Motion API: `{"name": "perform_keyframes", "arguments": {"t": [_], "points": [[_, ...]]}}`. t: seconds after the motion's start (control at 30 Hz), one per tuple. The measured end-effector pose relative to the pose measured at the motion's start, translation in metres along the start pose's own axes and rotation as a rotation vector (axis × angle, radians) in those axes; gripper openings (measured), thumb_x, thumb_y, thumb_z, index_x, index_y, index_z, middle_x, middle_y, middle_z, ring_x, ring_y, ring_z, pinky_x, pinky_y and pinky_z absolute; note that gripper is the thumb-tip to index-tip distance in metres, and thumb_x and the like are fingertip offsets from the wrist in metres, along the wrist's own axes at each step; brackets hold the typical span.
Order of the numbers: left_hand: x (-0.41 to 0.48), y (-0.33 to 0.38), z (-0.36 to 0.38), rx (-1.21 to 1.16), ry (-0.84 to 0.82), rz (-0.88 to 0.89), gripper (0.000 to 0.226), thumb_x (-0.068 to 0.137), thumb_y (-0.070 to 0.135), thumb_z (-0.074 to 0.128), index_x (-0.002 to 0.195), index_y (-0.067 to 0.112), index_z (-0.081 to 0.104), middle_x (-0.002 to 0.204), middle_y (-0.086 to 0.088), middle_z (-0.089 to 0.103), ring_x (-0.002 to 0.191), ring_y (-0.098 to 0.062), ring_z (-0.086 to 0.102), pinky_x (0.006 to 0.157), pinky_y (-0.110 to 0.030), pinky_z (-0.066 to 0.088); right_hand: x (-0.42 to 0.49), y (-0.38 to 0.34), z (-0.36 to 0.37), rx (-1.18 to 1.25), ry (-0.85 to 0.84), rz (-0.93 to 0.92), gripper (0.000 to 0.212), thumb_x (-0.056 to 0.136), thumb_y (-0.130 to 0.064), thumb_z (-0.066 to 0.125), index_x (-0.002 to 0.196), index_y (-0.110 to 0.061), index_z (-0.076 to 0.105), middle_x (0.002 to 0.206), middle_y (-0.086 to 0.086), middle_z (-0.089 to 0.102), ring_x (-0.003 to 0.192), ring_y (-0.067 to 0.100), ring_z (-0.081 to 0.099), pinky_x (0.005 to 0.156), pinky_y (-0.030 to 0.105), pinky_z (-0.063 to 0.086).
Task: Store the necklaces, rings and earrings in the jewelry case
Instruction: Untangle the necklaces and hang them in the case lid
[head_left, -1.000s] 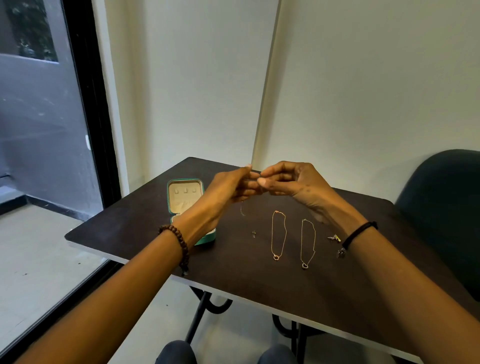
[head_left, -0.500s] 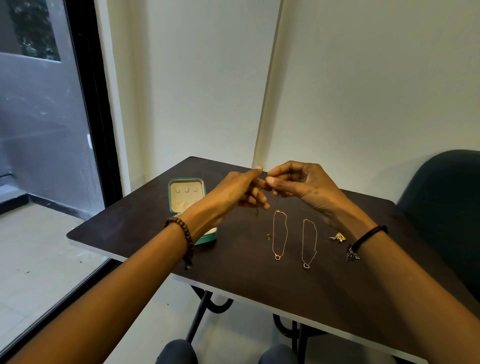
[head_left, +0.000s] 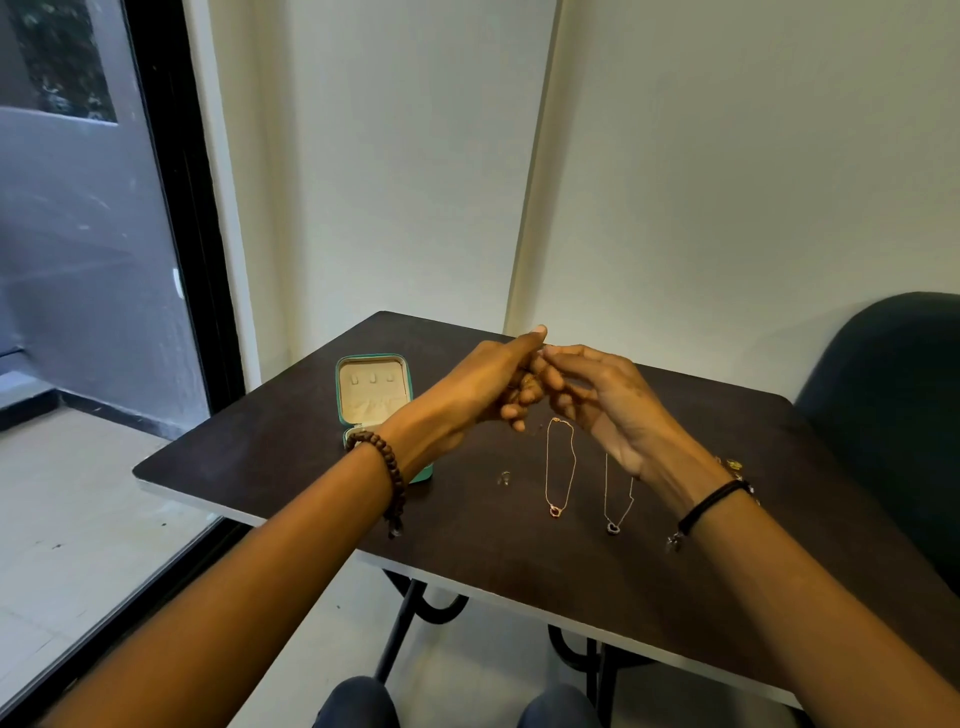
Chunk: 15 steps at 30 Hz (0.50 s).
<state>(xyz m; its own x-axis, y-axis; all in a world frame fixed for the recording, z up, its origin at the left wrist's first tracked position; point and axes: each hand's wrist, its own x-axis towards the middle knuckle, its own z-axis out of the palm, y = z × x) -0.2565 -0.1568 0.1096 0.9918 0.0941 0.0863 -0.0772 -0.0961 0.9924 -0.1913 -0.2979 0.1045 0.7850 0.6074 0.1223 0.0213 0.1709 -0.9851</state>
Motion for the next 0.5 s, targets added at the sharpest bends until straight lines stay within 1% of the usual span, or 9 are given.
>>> {"name": "perform_keyframes", "arguments": {"t": [0.1, 0.2, 0.33, 0.43, 0.5], "points": [[0.000, -0.002, -0.002, -0.031, 0.030, -0.009, 0.052, 0.101, 0.051, 0.040, 0.068, 0.014, 0.054, 0.053, 0.002, 0.042, 0.043, -0.012, 0.039, 0.053, -0.027, 0.049, -0.001, 0.005, 0.000, -0.035, -0.028, 0.020, 0.020, 0.098, -0.024, 0.063, 0.091, -0.005, 0.068, 0.075, 0.002, 0.064, 0.054, 0.005, 0.048, 0.046, 0.014, 0.032], [0.000, -0.003, -0.004, -0.066, 0.043, -0.031, 0.052, 0.101, 0.050, 0.040, 0.067, 0.014, 0.055, 0.054, 0.001, 0.045, 0.044, -0.011, 0.042, 0.054, -0.027, 0.050, -0.004, 0.010, -0.001, -0.080, -0.044, 0.029, 0.023, 0.096, -0.032, 0.065, 0.088, -0.011, 0.071, 0.073, 0.003, 0.062, 0.050, 0.006, 0.041, 0.044, 0.017, 0.026], [-0.001, -0.005, -0.004, -0.066, 0.047, -0.052, 0.053, 0.101, 0.049, 0.041, 0.066, 0.014, 0.057, 0.055, 0.001, 0.047, 0.045, -0.011, 0.044, 0.055, -0.027, 0.052, -0.008, 0.015, -0.001, -0.116, -0.026, 0.039, 0.024, 0.094, -0.038, 0.067, 0.082, -0.018, 0.072, 0.064, 0.000, 0.050, 0.049, 0.008, 0.035, 0.047, 0.019, 0.028], [0.001, -0.006, -0.006, -0.094, 0.094, -0.047, 0.048, 0.101, 0.047, 0.045, 0.068, 0.014, 0.058, 0.055, 0.001, 0.049, 0.047, -0.011, 0.047, 0.058, -0.027, 0.053, -0.010, 0.019, -0.001, -0.096, -0.014, 0.031, 0.029, 0.091, -0.041, 0.070, 0.084, -0.013, 0.073, 0.061, -0.001, 0.044, 0.053, 0.009, 0.038, 0.052, 0.018, 0.037], [0.001, -0.005, -0.010, -0.179, 0.116, -0.055, 0.044, 0.100, 0.044, 0.048, 0.072, 0.013, 0.059, 0.055, 0.001, 0.049, 0.047, -0.011, 0.047, 0.057, -0.027, 0.054, -0.013, 0.022, -0.002, -0.069, -0.016, 0.019, 0.033, 0.089, -0.043, 0.070, 0.079, -0.011, 0.071, 0.058, -0.001, 0.042, 0.053, 0.010, 0.040, 0.054, 0.018, 0.040]]}}
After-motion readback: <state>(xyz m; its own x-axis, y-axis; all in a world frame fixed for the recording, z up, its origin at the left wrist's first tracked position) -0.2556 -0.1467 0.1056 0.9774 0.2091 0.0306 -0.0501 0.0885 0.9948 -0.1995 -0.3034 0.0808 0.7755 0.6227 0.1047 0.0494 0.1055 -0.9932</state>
